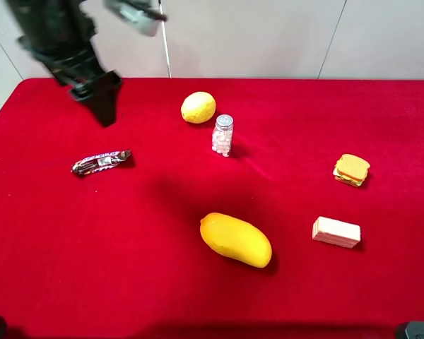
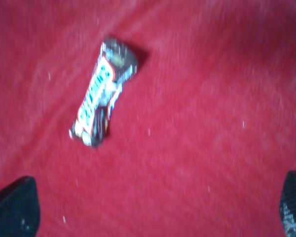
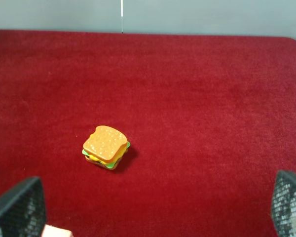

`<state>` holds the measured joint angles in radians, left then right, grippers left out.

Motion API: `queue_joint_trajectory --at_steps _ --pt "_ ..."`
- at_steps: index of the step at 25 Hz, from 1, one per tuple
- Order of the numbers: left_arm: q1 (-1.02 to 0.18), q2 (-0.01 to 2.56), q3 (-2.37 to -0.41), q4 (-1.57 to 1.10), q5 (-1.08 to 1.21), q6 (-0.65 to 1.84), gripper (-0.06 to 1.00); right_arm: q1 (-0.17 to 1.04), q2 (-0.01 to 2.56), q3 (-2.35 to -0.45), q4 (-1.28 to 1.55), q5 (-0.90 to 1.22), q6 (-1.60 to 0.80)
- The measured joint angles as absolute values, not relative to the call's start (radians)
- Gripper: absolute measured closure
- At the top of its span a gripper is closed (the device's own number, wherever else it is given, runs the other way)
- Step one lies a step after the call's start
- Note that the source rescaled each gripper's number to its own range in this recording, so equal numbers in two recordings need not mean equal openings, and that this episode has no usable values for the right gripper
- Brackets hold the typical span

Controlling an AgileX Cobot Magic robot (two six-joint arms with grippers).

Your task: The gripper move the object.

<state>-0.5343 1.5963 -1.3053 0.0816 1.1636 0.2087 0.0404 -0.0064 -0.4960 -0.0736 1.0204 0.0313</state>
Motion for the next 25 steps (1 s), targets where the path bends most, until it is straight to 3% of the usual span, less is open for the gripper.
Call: queue_joint_trajectory --at_steps 25 --pt "-0.534 0.879 -0.599 0.084 1.116 -0.064 -0.02 0.04 -0.006 -0.496 -0.074 1.019 0.031"
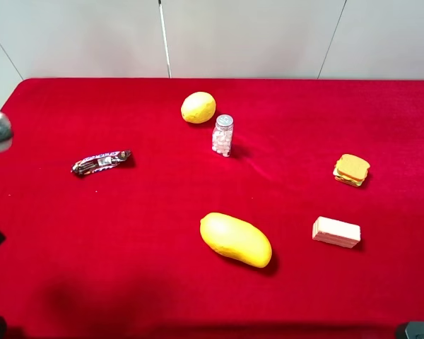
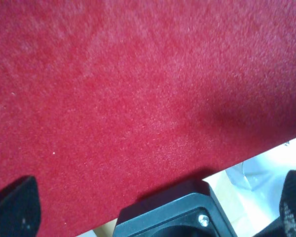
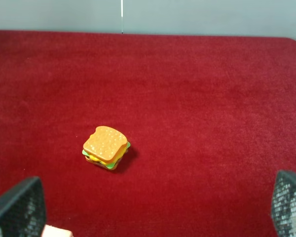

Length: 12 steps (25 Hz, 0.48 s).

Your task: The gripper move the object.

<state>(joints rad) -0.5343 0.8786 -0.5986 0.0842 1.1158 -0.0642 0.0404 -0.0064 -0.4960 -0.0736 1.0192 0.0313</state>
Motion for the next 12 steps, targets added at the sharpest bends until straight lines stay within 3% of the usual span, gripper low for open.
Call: queue_joint_trajectory --at_steps 12 --pt "-0.534 0.719 -0.486 0.082 1.061 -0.066 -0.01 0.04 -0.006 -0.496 -0.074 1.019 0.031"
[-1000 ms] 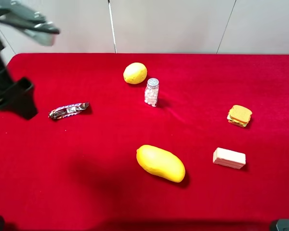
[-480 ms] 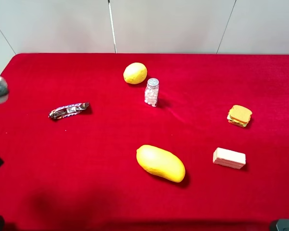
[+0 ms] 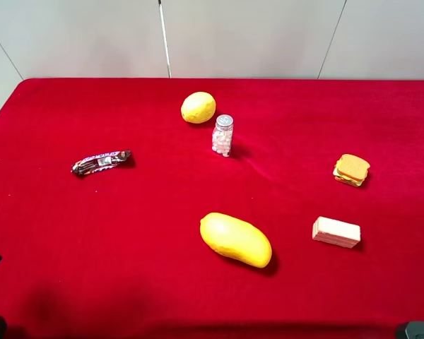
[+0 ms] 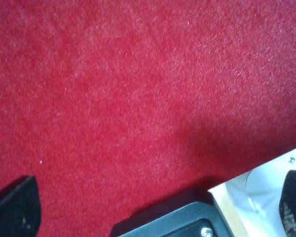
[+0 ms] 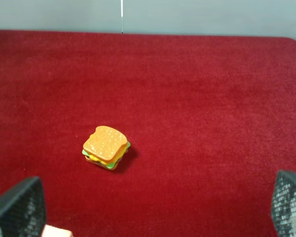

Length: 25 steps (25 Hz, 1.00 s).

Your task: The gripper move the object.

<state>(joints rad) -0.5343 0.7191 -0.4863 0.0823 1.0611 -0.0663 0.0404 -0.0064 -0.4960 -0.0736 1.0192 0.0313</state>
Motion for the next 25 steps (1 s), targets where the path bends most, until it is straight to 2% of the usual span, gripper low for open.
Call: queue_joint_trajectory --at_steps 7,18,25 --pt "-0.501 0.599 -0.486 0.08 1.063 -0.066 -0.01 0.04 -0.006 -0.496 -0.074 1.021 0.031" --pt "-0.272 0.436 -0.484 0.079 1.064 -0.066 0.0 0.04 -0.006 -0.496 -0.074 1.021 0.031" --pt "-0.249 0.278 -0.483 0.079 1.065 -0.066 0.0 0.04 -0.006 -0.496 -0.074 1.021 0.031"
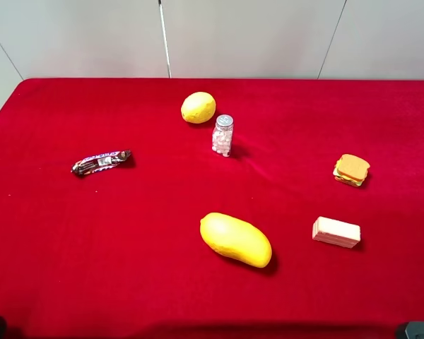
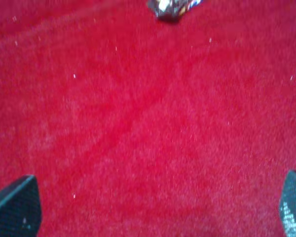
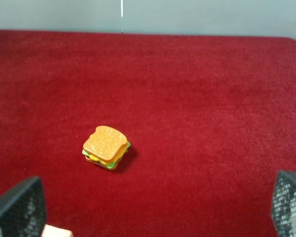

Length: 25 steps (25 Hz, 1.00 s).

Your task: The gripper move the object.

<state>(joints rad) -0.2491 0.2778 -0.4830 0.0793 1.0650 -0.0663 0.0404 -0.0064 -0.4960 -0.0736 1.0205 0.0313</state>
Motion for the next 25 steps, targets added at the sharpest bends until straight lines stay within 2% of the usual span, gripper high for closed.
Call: queue_joint_trajectory --at_steps 17,25 --pt "-0.249 0.013 -0.482 0.078 1.066 -0.066 0.0 0.04 -0.006 -0.496 -0.074 1.019 0.031" --pt "-0.249 -0.004 -0.482 0.078 1.066 -0.066 0.0 0.04 -0.006 -0.496 -0.074 1.021 0.031"
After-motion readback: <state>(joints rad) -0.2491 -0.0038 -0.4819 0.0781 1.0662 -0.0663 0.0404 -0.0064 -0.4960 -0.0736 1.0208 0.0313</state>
